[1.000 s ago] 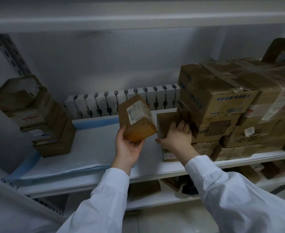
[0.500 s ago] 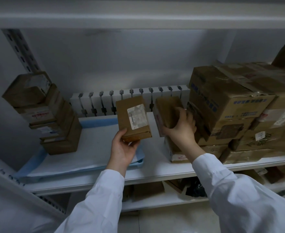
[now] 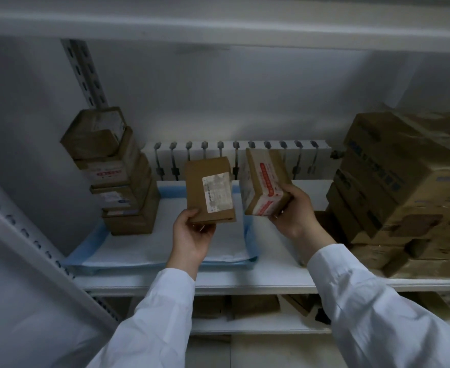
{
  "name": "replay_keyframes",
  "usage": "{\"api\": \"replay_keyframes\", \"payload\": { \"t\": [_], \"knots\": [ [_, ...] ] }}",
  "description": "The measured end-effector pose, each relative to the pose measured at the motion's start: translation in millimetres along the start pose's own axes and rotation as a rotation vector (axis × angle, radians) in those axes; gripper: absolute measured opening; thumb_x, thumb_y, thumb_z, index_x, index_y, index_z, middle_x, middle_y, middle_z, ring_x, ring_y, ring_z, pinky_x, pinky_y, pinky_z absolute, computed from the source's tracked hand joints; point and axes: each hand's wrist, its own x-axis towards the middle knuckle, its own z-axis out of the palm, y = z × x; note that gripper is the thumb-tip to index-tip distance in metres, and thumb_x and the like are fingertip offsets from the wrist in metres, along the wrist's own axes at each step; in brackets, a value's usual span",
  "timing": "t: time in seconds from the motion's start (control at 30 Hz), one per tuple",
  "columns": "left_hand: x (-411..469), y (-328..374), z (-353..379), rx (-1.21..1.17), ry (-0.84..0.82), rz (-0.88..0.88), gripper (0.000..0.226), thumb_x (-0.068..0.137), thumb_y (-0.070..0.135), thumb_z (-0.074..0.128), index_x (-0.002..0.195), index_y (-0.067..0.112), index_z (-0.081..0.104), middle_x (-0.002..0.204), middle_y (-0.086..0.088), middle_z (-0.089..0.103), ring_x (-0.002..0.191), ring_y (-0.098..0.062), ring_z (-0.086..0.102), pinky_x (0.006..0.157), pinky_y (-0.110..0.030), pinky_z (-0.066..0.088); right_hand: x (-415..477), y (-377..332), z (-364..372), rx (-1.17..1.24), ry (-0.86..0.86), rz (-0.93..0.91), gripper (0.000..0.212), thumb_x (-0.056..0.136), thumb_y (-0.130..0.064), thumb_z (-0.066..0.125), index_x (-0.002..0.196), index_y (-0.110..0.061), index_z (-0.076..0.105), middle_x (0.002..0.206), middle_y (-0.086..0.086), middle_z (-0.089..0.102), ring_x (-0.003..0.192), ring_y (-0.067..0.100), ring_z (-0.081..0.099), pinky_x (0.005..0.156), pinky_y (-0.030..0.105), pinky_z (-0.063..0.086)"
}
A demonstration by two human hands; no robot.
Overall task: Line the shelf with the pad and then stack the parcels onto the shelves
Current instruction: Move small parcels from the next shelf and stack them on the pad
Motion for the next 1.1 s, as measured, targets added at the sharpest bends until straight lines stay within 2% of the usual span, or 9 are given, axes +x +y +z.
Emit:
{"api": "replay_keyframes", "payload": {
  "t": [0.17,0.27,0.47,0.53,0.67,0.8,0.93,1.03,1.1],
  "knots": [
    [7.0,21.6,-10.7,0.007,0.108,-0.025,0.034,0.086,0.018,0.058,0.119,0.013,0.056,0.110,-0.012,0.063,0.101,-0.029,0.059,0.083,-0.039,0.050,12.2,18.0,29.4,0.023,0.069,0.129,0.039,0.092,-0.033,0.048,0.128,-0.018,0.056,0.121,0.012,0.062,0.116,0.030,0.056,0.102,0.043,0.043],
    [9.6,34.1,-13.5,0.043,0.126,-0.026,0.027,0.090,0.014,0.056,0.115,0.009,0.059,0.117,-0.013,0.063,0.100,-0.028,0.061,0.086,-0.039,0.048,17.2,28.0,45.3,0.070,0.075,0.219,0.039,0.091,-0.038,0.050,0.124,-0.019,0.057,0.120,0.015,0.059,0.116,0.032,0.053,0.100,0.042,0.045],
    [21.3,55.5,-20.5,0.251,0.272,-0.021,0.032,0.090,0.019,0.057,0.121,0.010,0.058,0.126,-0.012,0.059,0.115,-0.030,0.055,0.099,-0.041,0.043,27.0,44.7,65.0,0.074,0.058,0.268,0.032,0.090,-0.035,0.054,0.119,-0.022,0.056,0.109,0.014,0.058,0.097,0.031,0.055,0.074,0.040,0.049],
    [22.8,63.0,-24.3,0.275,0.309,-0.040,0.024,0.091,0.022,0.056,0.114,0.013,0.060,0.128,-0.010,0.059,0.118,-0.030,0.054,0.106,-0.046,0.038,29.9,48.9,70.3,0.071,0.053,0.269,0.033,0.090,-0.034,0.054,0.120,-0.022,0.055,0.110,0.014,0.058,0.098,0.031,0.055,0.074,0.040,0.049],
    [29.5,72.3,-32.4,0.355,0.373,0.017,0.037,0.096,0.021,0.049,0.132,0.011,0.050,0.131,-0.006,0.055,0.125,-0.029,0.048,0.106,-0.038,0.035,37.9,55.6,79.7,0.061,0.048,0.267,0.027,0.089,-0.034,0.056,0.112,-0.021,0.058,0.113,0.015,0.057,0.103,0.032,0.054,0.078,0.041,0.049],
    [30.5,81.7,-31.9,0.321,0.398,-0.054,0.040,0.098,0.026,0.045,0.134,0.009,0.047,0.137,-0.011,0.050,0.128,-0.033,0.045,0.105,-0.039,0.035,43.2,64.7,89.0,0.019,0.052,0.249,0.038,0.088,-0.032,0.058,0.124,-0.021,0.054,0.117,0.016,0.056,0.107,0.033,0.053,0.083,0.042,0.050],
    [35.6,89.2,-36.8,0.194,0.433,-0.141,0.048,0.092,0.034,0.055,0.136,0.017,0.045,0.142,-0.008,0.047,0.131,-0.033,0.041,0.110,-0.046,0.033,39.9,74.6,103.9,-0.209,0.000,0.140,0.022,0.090,-0.028,0.061,0.109,-0.018,0.060,0.103,0.010,0.067,0.098,0.026,0.060,0.085,0.038,0.051],
    [37.4,95.9,-39.9,0.174,0.538,-0.098,0.056,0.095,0.024,0.052,0.145,0.022,0.028,0.149,-0.008,0.037,0.136,-0.031,0.035,0.110,-0.037,0.031,43.5,85.7,117.2,-0.527,0.002,-0.017,0.051,0.084,-0.037,0.067,0.128,-0.018,0.050,0.118,0.002,0.064,0.110,0.025,0.061,0.089,0.035,0.053],
    [35.5,94.8,-44.8,0.171,0.450,-0.064,0.053,0.097,0.017,0.048,0.146,0.016,0.028,0.148,-0.012,0.037,0.135,-0.031,0.037,0.103,-0.026,0.039,42.7,92.3,129.9,-0.728,0.048,-0.157,0.067,0.078,-0.046,0.071,0.134,-0.023,0.043,0.122,-0.001,0.057,0.114,0.024,0.057,0.094,0.038,0.051]
  ]
}}
